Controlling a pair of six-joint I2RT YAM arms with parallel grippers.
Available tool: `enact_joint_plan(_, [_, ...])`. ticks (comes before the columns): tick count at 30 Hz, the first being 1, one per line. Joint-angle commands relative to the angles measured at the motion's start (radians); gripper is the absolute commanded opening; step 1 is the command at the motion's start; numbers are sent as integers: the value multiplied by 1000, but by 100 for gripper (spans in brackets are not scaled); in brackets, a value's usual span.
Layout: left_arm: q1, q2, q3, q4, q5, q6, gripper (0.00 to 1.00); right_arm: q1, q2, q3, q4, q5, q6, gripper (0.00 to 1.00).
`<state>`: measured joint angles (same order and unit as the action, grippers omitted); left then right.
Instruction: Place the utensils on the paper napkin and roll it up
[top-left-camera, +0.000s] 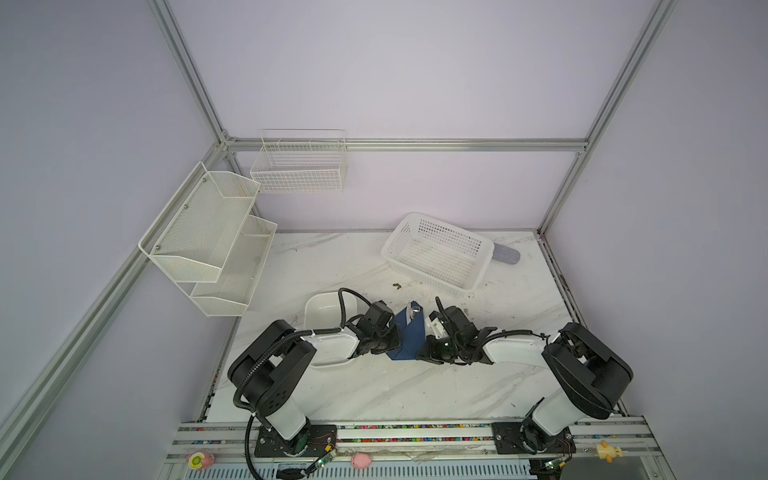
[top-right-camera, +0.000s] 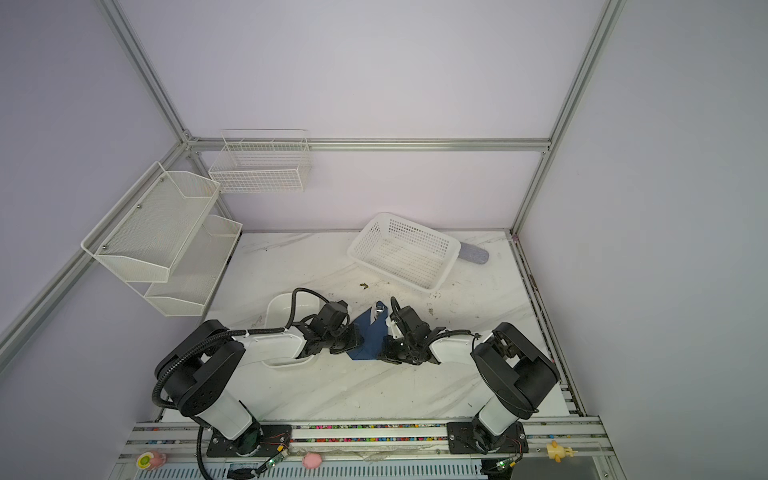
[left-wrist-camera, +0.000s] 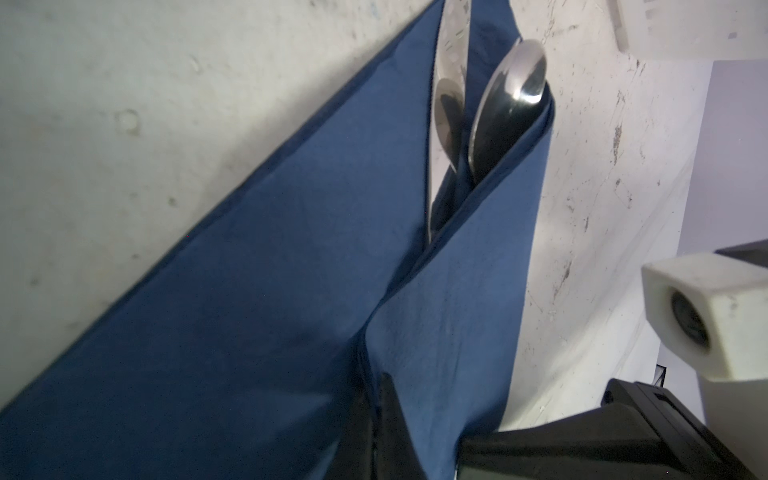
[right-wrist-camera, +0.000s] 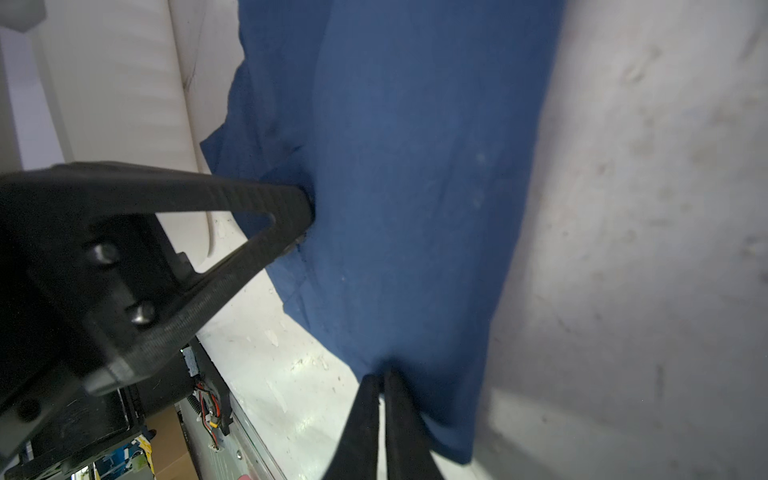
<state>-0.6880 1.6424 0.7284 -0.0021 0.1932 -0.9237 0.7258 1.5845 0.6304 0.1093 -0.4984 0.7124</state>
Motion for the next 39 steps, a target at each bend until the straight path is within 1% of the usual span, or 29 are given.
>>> enact_joint_plan(1, [-8,-3,-28,-36,-14,0,0,6,-45,7,-37,22,-3,11])
enact_joint_plan(4, [-9,-3,-29,-36,-14,-1,0,6,-70,19,-43,49,7,12])
enact_joint_plan(9, [-10,-10,-34,-36,-17,-1,0,6,-140,21,-77,216,72,12])
enact_joint_plan(11, [-11,-10,-35,-36,-17,-1,0,5,-168,13,-84,267,99,12])
enact_joint_plan(12, [-10,-10,-36,-36,-16,-1,0,6,-183,7,-75,274,102,12])
enact_joint_plan(13, [-10,-10,-37,-35,-16,-2,0,5,-190,2,-57,263,100,13])
enact_joint_plan(16, [-11,-7,-35,-35,-15,-1,0,5,-174,-11,23,172,95,13])
enact_joint_plan(19, [-11,-5,-32,-35,-15,5,0,6,-118,-45,146,58,145,13])
enact_joint_plan(21, [-11,-9,-24,-53,-28,21,0,10,-84,-61,214,18,171,13])
enact_joint_plan(26, [-11,-9,-9,-79,-28,31,0,32,-48,-21,181,28,141,13])
enact_joint_plan(31, [-11,-6,-11,-70,-24,24,0,50,6,35,75,115,113,11])
enact_joint_plan(39, [-12,-8,-14,-67,-25,20,0,73,73,71,92,96,102,11])
